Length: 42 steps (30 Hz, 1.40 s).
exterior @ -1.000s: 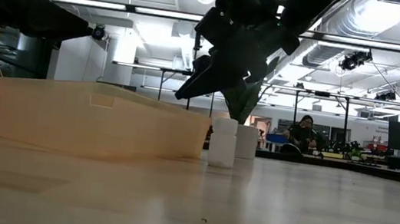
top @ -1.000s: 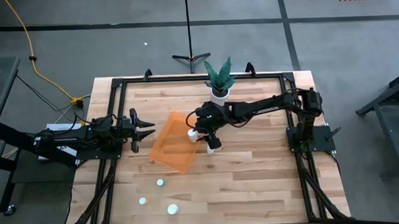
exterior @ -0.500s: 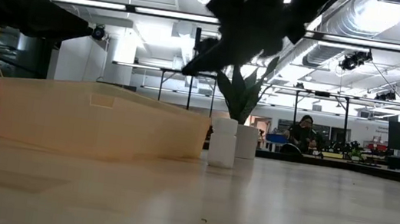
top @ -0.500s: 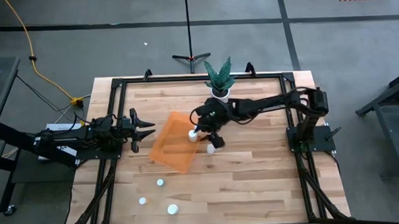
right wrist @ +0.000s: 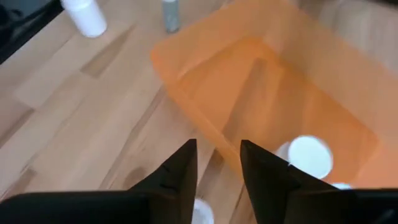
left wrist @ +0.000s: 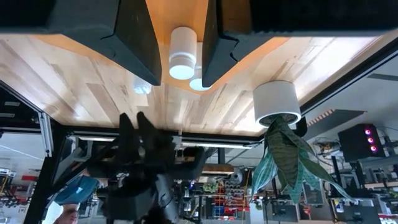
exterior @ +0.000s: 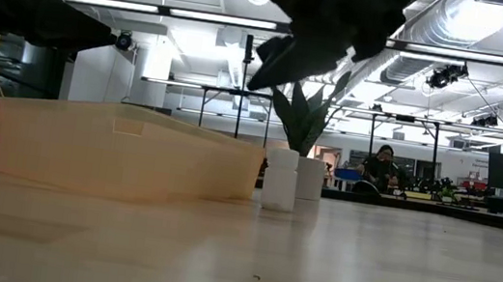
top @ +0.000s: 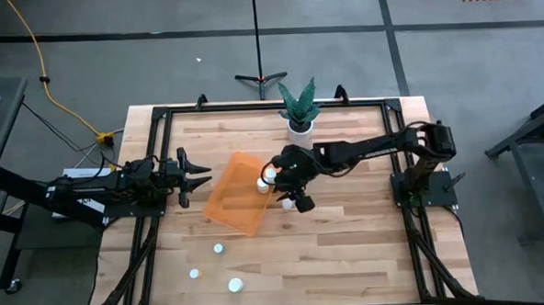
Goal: Pick and place pill bottles into a basket
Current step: Put the transparent pill bottle into the orange bin
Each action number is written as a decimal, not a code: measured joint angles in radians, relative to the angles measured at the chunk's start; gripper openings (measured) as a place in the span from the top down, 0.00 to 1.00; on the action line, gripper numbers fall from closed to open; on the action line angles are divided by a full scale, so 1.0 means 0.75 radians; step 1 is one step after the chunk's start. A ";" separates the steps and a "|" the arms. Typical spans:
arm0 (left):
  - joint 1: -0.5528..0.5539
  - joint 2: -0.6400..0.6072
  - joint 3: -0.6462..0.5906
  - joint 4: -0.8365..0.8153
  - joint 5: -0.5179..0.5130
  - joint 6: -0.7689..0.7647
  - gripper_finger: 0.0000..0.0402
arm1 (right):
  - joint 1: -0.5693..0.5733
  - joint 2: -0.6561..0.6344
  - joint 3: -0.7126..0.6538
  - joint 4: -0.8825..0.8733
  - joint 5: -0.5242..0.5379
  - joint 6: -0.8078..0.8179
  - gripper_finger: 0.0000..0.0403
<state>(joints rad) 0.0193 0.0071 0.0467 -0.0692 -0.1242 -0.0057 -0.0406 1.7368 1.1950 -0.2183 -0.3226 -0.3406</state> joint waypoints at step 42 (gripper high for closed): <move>0.000 0.005 0.015 -0.061 0.087 -0.069 0.63 | 0.145 -0.194 -0.701 0.859 0.297 0.390 0.35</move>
<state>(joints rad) 0.0193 0.0109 0.0582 -0.1150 -0.0592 -0.0578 0.0682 1.5913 0.6693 0.4256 -0.0996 -0.0483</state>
